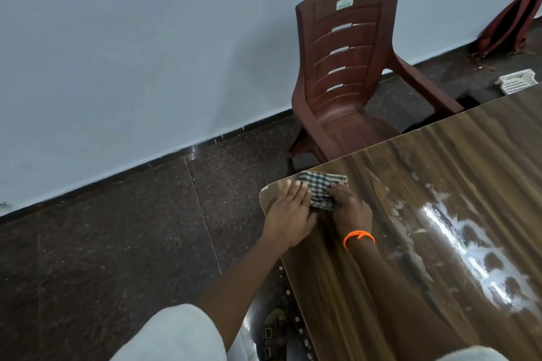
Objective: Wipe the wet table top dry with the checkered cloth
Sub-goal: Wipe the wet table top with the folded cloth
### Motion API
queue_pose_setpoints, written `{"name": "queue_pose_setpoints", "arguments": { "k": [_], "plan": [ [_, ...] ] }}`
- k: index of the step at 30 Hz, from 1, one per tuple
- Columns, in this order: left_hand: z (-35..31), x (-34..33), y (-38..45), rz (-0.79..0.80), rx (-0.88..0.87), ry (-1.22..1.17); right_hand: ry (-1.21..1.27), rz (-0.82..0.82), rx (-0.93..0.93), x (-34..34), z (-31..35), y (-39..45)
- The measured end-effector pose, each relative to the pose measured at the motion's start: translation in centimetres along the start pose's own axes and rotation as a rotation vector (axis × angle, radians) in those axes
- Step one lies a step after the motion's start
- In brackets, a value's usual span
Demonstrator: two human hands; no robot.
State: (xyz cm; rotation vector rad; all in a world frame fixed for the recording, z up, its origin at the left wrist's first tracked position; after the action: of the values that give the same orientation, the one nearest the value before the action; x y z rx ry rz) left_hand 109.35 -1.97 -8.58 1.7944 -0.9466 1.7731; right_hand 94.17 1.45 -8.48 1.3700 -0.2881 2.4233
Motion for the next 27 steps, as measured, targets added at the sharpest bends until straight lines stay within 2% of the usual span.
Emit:
{"name": "queue_pose_setpoints", "arguments": {
  "k": [6,13,27],
  "plan": [
    [4.3,-0.2,-1.5,-0.014,0.043,-0.011,0.016,0.066,0.113,-2.0,4.2,1.9],
    [6.8,-0.6,-5.4,-0.037,0.105,-0.075,0.043,0.112,0.175,-3.8,8.2,0.2],
    [3.3,-1.8,-11.8,-0.015,0.129,-0.108,-0.002,0.145,0.264,-3.3,8.0,-6.7]
  ]
}}
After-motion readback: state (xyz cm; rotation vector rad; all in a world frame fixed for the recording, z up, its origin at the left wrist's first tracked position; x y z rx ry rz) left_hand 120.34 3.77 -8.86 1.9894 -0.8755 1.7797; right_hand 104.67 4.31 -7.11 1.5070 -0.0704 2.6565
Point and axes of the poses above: each hand's wrist, its own y-axis towards the middle knuckle, its own x-axis out of the back of the hand, z = x × y, the point moved 6 cm from there along y, towards the middle knuckle, and after that the axes turned 1 degree about -x, right-handed, at the moved point
